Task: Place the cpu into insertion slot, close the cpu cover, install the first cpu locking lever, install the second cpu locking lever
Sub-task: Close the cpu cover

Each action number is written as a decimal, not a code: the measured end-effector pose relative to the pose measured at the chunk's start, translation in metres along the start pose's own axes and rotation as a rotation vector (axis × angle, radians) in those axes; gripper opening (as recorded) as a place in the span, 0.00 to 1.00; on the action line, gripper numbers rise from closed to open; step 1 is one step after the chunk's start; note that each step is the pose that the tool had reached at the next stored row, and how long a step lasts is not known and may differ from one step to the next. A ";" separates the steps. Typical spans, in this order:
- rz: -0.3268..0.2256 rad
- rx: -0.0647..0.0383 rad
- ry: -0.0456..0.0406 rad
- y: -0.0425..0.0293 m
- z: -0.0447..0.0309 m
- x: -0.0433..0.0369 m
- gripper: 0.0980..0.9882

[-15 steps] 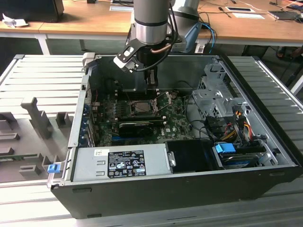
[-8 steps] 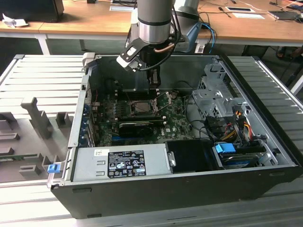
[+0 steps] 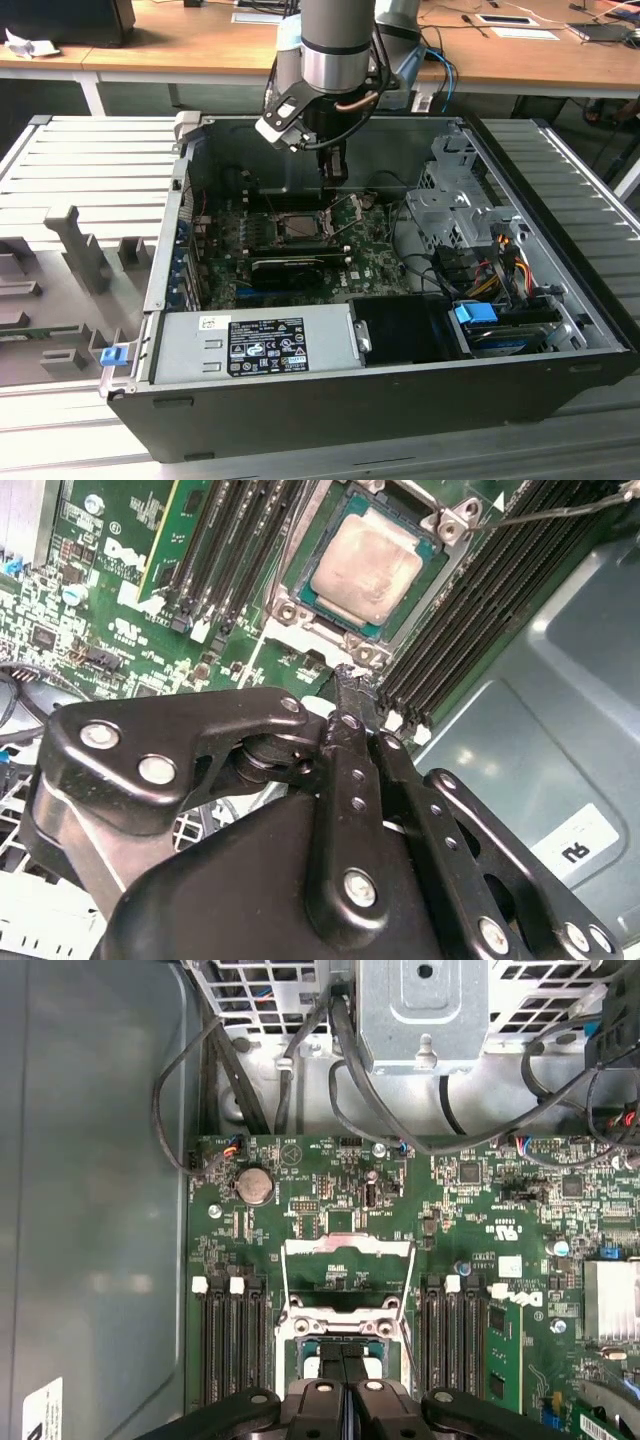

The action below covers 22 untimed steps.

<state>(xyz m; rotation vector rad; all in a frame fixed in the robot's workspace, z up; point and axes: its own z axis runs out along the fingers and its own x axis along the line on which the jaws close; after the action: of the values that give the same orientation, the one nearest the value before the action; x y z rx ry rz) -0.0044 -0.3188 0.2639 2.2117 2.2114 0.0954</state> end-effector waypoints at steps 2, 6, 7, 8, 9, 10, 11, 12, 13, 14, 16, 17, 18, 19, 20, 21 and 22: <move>0.000 0.000 -0.0001 0.0029 0.0001 -0.0001 0.01; 0.000 0.001 -0.0002 0.0121 0.0006 -0.0003 0.01; 0.000 0.002 -0.0002 0.0137 0.0008 -0.0004 0.01; 0.000 0.003 0.0000 0.0167 0.0010 -0.0005 0.01; 0.000 0.003 0.0000 0.0193 0.0011 -0.0004 0.01; 0.000 0.003 0.0000 0.0215 0.0013 -0.0004 0.01; 0.000 0.003 0.0000 0.0228 0.0015 -0.0005 0.01; 0.000 0.003 0.0001 0.0244 0.0018 -0.0006 0.01; 0.000 0.003 0.0000 0.0255 0.0022 -0.0010 0.01; 0.000 0.003 0.0000 0.0260 0.0026 -0.0016 0.01; 0.000 0.003 -0.0001 0.0272 0.0036 -0.0035 0.01; 0.000 0.003 0.0000 0.0282 0.0043 -0.0044 0.01; 0.000 0.003 0.0003 0.0299 0.0055 -0.0048 0.01; 0.000 0.003 0.0001 0.0319 0.0061 -0.0049 0.01; 0.000 0.004 0.0000 0.0338 0.0069 -0.0050 0.01; 0.000 0.004 -0.0001 0.0360 0.0076 -0.0050 0.01; 0.000 0.004 -0.0001 0.0378 0.0081 -0.0050 0.01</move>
<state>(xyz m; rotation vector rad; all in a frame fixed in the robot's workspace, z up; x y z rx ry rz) 0.0338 -0.3236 0.2576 2.2139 2.2134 0.0908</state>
